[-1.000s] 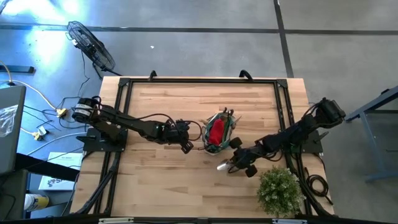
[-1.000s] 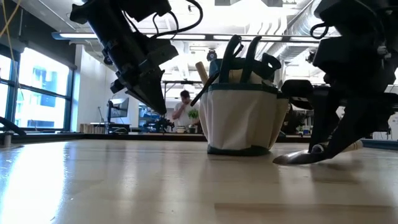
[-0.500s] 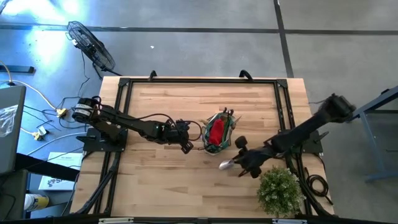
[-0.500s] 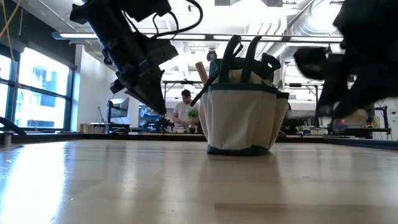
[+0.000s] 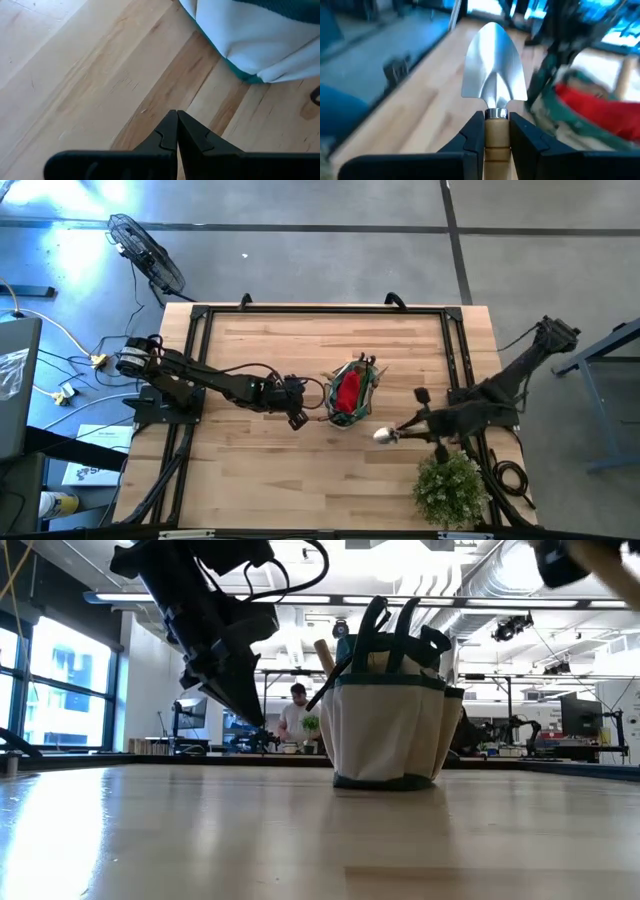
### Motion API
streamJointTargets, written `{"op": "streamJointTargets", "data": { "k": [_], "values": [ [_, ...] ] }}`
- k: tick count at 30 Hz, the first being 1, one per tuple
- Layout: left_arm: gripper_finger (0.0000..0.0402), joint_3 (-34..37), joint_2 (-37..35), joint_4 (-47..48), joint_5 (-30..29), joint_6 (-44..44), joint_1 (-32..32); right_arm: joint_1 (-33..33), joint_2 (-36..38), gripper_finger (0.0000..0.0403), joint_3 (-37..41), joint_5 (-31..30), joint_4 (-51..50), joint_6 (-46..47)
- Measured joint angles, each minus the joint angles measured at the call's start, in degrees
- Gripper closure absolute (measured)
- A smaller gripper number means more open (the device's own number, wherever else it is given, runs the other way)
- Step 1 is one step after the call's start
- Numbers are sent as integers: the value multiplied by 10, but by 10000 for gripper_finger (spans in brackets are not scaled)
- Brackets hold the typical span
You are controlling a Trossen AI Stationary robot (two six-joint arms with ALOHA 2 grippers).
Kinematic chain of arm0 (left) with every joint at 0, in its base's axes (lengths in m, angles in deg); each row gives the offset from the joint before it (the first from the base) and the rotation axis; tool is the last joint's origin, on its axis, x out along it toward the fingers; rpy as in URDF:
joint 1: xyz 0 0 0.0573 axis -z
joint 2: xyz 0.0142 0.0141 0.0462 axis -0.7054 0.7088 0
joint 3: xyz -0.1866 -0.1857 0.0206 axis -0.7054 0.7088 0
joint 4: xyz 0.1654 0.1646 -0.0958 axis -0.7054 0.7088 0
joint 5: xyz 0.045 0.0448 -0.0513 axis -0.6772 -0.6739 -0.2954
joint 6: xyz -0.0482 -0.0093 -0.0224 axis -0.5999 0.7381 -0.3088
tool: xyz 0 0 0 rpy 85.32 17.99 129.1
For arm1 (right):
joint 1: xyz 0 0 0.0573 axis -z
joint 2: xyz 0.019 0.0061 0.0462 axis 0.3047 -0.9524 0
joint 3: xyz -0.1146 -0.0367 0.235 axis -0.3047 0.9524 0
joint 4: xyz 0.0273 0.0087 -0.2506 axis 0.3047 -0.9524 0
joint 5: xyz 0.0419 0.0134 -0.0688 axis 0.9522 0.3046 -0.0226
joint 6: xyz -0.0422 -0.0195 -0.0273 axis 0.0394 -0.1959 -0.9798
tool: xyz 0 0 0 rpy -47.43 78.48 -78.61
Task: Pick & Place Garden tools in Gardening bag
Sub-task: Put the brown trowel into the green gardening bag
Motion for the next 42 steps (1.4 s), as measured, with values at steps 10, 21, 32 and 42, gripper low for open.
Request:
{"op": "streamJointTargets", "data": {
  "k": [10, 21, 32, 42],
  "values": [
    [402, 0, -8, 22, 1, 3, 26, -104, 34, 350, 0, -132, 112, -9],
    [402, -1, -49, 70, 1, 6, 60, -252, 14, 350, 113, -389, 448, -140],
    [402, -1, -48, 60, 15, 31, 59, -187, -144, 350, 259, -269, 963, -264],
    [402, 0, -54, -47, 27, 29, 82, -88, -254, 350, 235, -155, 1006, -210]
  ]
}}
